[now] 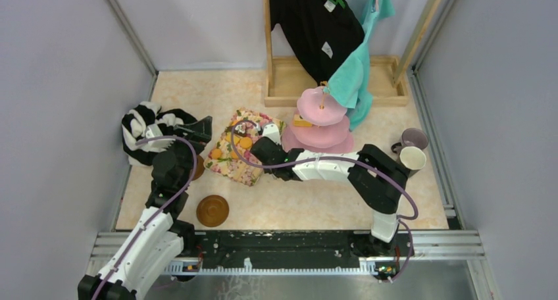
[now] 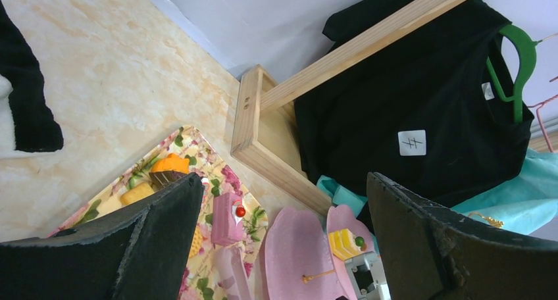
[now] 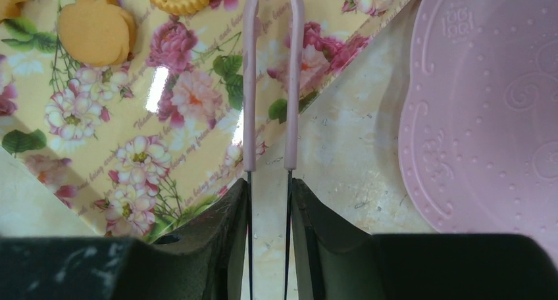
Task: Serve the afternoon tea
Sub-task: Pick up the clamp from the center of the board, then pick up the desert from the tray.
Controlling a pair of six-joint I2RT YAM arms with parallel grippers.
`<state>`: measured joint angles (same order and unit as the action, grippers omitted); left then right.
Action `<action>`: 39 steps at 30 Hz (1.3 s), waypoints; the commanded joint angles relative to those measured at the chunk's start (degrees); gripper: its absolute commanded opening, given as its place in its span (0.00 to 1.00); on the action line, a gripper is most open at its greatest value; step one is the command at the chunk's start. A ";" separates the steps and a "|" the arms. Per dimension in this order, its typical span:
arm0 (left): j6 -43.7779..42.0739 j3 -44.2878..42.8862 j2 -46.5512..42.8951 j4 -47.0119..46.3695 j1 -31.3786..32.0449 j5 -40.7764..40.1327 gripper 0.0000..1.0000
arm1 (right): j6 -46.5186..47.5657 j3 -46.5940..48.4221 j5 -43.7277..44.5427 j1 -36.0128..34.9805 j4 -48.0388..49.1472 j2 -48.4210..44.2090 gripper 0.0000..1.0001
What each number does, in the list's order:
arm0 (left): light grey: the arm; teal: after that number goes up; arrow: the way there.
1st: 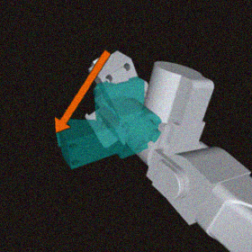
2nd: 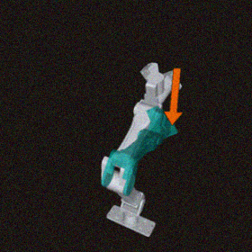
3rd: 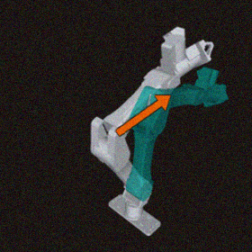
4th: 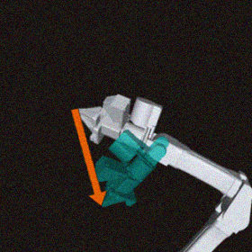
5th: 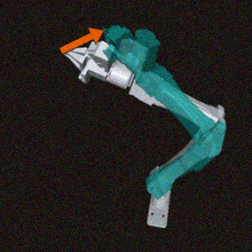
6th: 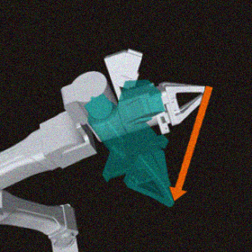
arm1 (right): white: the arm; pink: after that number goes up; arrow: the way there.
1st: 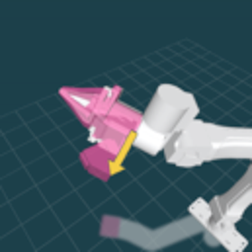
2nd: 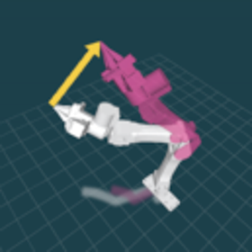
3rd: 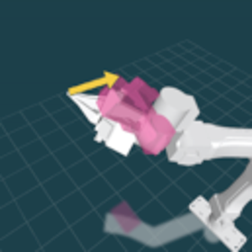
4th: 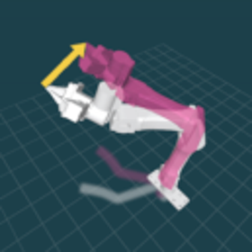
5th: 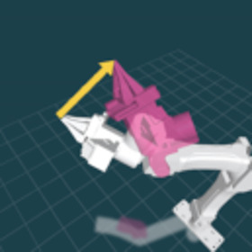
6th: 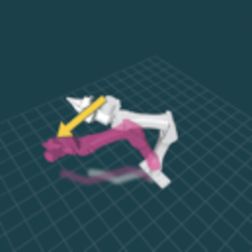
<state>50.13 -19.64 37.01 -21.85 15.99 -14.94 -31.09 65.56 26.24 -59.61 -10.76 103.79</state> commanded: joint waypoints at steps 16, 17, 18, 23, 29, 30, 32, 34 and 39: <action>1.28 1.40 0.78 -3.29 0.18 1.24 0.99 | -2.56 5.19 -1.01 1.39 -0.66 2.33 0.32; 1.26 1.44 0.78 -3.29 0.18 1.24 0.99 | -2.57 5.48 -0.94 1.43 -0.78 2.40 0.33; 1.28 1.44 0.78 -3.37 0.14 1.28 0.99 | -2.57 5.65 -0.93 1.52 -0.79 2.52 0.33; 1.51 1.66 1.12 -3.68 0.18 1.32 0.99 | -2.57 6.56 -1.03 1.77 -1.22 3.28 0.33; 1.64 1.88 1.43 -4.24 0.17 1.36 0.99 | -2.66 7.32 -0.98 2.20 -1.56 4.12 0.34; 1.63 1.88 1.52 -4.33 0.18 1.38 0.99 | -2.67 7.50 -0.97 2.37 -1.60 4.25 0.34; 1.64 1.88 1.65 -4.51 0.18 1.40 0.99 | -2.70 8.03 -0.97 2.60 -1.85 4.68 0.34; 1.68 1.97 1.81 -4.60 0.17 1.40 0.99 | -2.74 8.40 -1.06 2.89 -1.98 5.05 0.34; 1.73 2.24 2.13 -5.02 0.18 1.17 0.99 | -2.88 9.35 -1.23 3.25 -1.98 5.90 0.34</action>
<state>51.64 -18.24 38.92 -24.51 15.99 -14.26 -33.28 71.40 24.84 -57.19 -14.13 109.08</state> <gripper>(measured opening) 0.990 0.341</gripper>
